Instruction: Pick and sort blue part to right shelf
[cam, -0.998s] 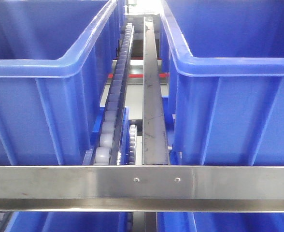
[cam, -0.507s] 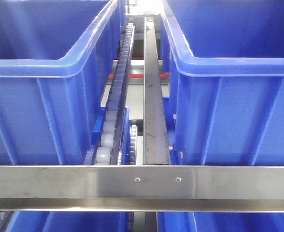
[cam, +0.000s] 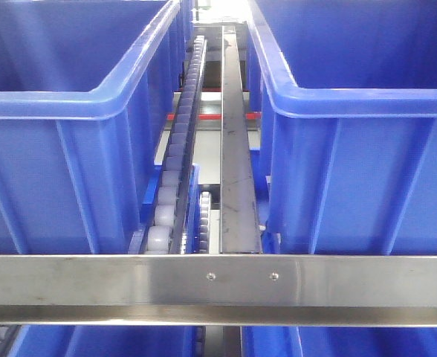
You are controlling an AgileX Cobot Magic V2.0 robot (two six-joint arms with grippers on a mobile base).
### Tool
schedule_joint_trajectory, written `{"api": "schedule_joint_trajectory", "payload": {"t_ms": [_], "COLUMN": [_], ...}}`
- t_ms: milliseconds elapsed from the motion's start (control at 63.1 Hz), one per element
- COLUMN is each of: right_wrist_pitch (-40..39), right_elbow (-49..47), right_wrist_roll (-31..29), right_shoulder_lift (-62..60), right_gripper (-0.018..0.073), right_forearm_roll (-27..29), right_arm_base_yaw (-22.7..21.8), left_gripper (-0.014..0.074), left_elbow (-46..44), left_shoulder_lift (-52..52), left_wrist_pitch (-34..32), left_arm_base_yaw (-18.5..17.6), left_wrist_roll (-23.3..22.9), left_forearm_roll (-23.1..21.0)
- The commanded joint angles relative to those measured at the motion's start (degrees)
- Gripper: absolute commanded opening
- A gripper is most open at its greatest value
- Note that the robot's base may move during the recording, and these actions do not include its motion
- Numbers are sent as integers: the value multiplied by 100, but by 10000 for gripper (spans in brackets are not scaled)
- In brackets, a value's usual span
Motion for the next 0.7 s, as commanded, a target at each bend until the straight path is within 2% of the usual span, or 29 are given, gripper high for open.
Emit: {"api": "schedule_joint_trajectory", "payload": {"t_ms": [0,681], "right_wrist_pitch": [-519,-519], "right_elbow": [-126,-126], "right_wrist_roll": [9,9], "right_shoulder_lift": [-118,-118], "right_gripper": [57,57], "right_forearm_roll": [-49,-49], "right_arm_base_yaw": [-45,-45], "left_gripper": [122,122], "left_elbow": [134,134], "left_shoulder_lift": [-133,-133], "left_wrist_pitch": [-485,-526], "left_arm_base_yaw": [2,2], "left_wrist_roll": [-62,-62], "left_forearm_roll": [5,-8]}}
